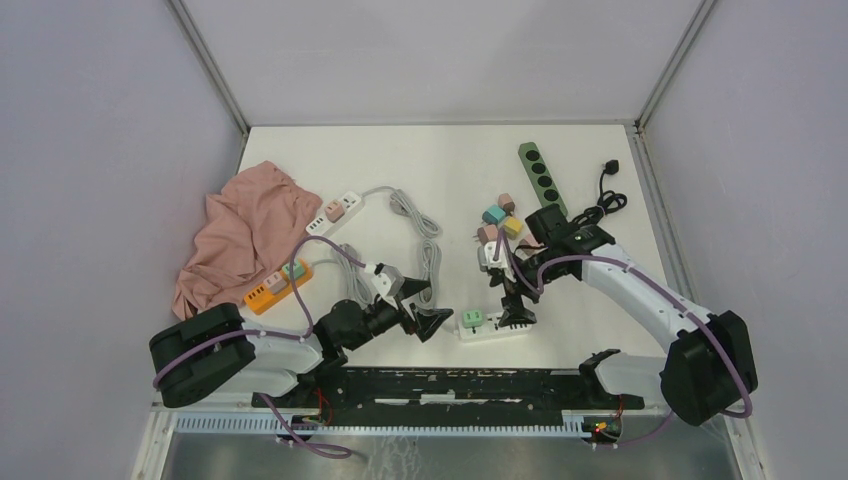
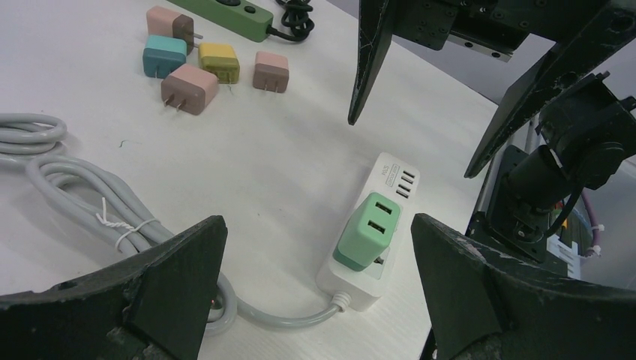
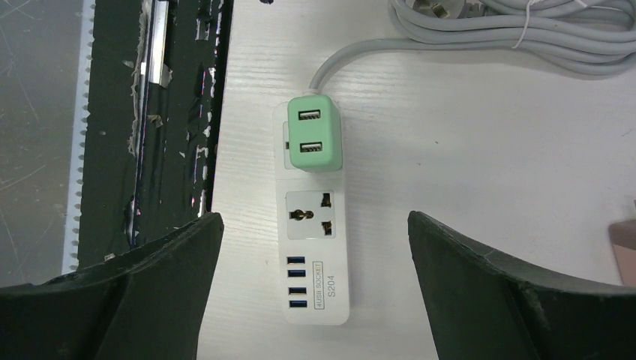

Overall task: Pull the plug off the socket
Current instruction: Remove the plug from the socket.

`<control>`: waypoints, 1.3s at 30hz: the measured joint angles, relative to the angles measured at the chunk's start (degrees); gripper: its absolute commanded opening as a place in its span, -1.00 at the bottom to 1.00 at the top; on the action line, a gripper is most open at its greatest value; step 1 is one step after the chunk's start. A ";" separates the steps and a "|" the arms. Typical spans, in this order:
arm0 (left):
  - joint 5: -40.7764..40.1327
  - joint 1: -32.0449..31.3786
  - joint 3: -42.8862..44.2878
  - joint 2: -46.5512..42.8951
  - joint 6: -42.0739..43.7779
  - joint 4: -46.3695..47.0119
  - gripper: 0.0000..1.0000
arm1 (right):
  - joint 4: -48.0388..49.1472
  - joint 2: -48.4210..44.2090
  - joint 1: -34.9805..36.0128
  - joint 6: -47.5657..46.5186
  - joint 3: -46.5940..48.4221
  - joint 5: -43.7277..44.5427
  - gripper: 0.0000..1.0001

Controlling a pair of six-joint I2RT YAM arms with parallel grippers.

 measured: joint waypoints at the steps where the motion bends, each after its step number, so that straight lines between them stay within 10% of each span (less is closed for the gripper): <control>1: -0.02 0.00 -0.02 0.04 0.00 0.00 0.99 | 0.15 0.07 0.31 0.17 0.00 0.24 1.00; 19: -2.62 0.59 -1.95 -0.72 0.17 -2.01 1.00 | 13.99 3.37 15.37 11.34 -2.97 9.81 0.96; 27: -2.49 0.61 -3.10 -0.83 1.53 -3.21 0.99 | 16.96 7.72 20.35 12.41 -2.95 17.81 -0.20; 35: 1.62 0.76 -4.20 2.73 5.81 0.61 0.99 | 16.11 8.04 20.72 12.26 -2.29 20.22 -0.95; 39: 5.14 0.81 -4.15 8.44 6.67 5.05 0.99 | 15.15 8.11 20.52 12.37 -1.66 20.28 -1.00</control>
